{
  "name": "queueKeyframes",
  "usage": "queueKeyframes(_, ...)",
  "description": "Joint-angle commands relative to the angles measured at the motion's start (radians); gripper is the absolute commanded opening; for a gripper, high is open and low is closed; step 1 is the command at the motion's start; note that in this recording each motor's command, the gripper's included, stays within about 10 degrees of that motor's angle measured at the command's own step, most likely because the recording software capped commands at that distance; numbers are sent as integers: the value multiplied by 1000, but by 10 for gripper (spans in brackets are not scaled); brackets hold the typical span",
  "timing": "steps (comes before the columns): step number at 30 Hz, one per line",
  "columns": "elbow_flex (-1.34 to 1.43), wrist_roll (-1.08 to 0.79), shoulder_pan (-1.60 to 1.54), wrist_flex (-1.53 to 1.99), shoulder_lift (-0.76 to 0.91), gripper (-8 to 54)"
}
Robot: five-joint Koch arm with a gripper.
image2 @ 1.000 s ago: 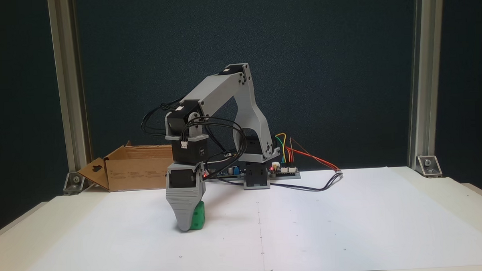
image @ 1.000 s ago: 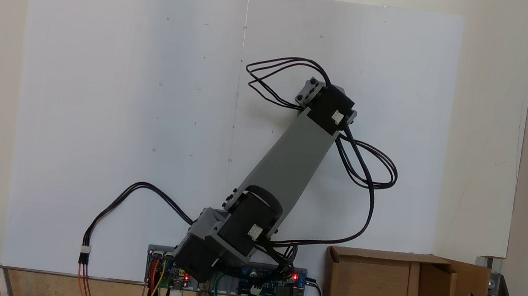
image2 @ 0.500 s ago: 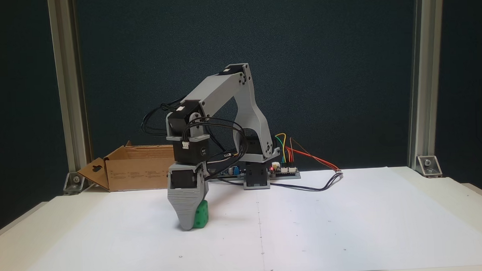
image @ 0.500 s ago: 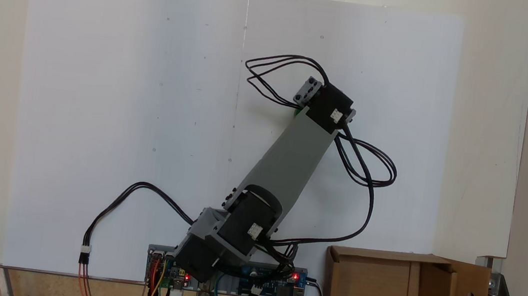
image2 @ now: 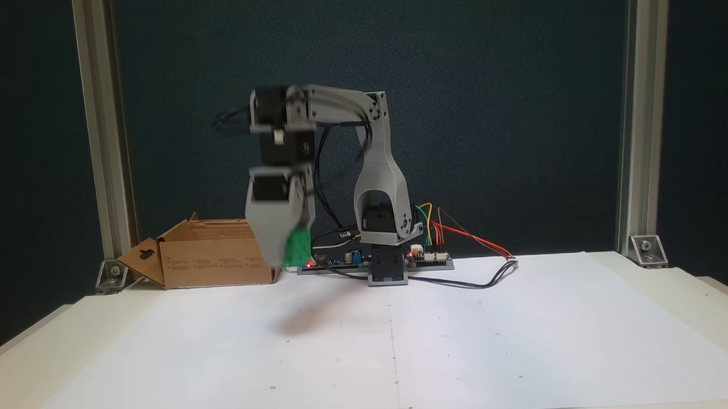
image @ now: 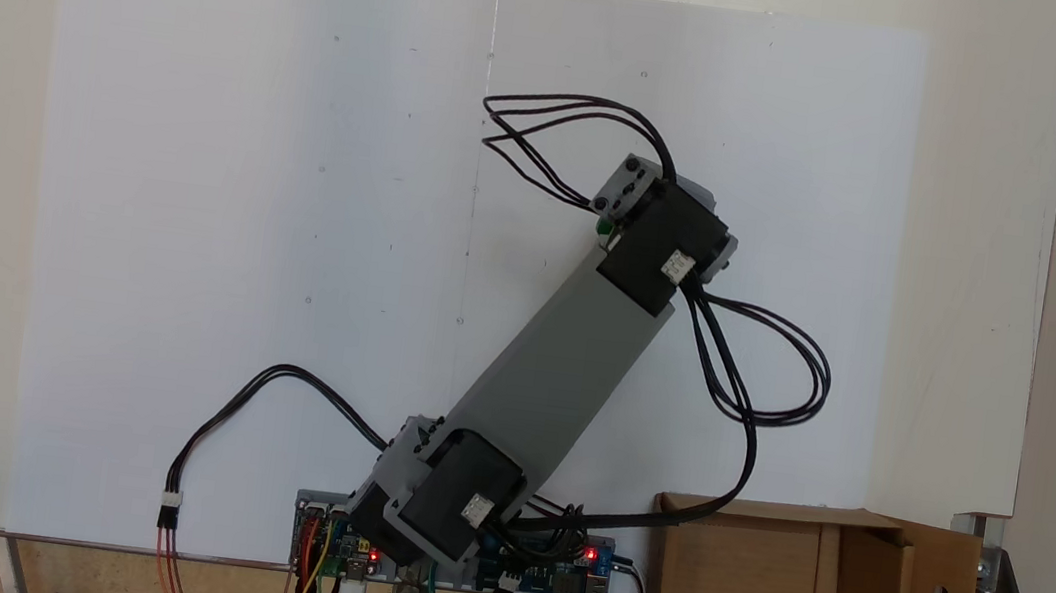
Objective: Grasp a green dice and put it in the bin.
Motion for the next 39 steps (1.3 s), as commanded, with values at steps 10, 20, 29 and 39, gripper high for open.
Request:
queueKeyframes(10, -132, 55, 130, 126, 100, 117)
queueKeyframes(20, -146, 0, 534, 89, 129, 130)
queueKeyframes(29, -225, -153, 907, -69, 60, 137)
queueKeyframes(39, -225, -273, 1215, -104, -89, 138)
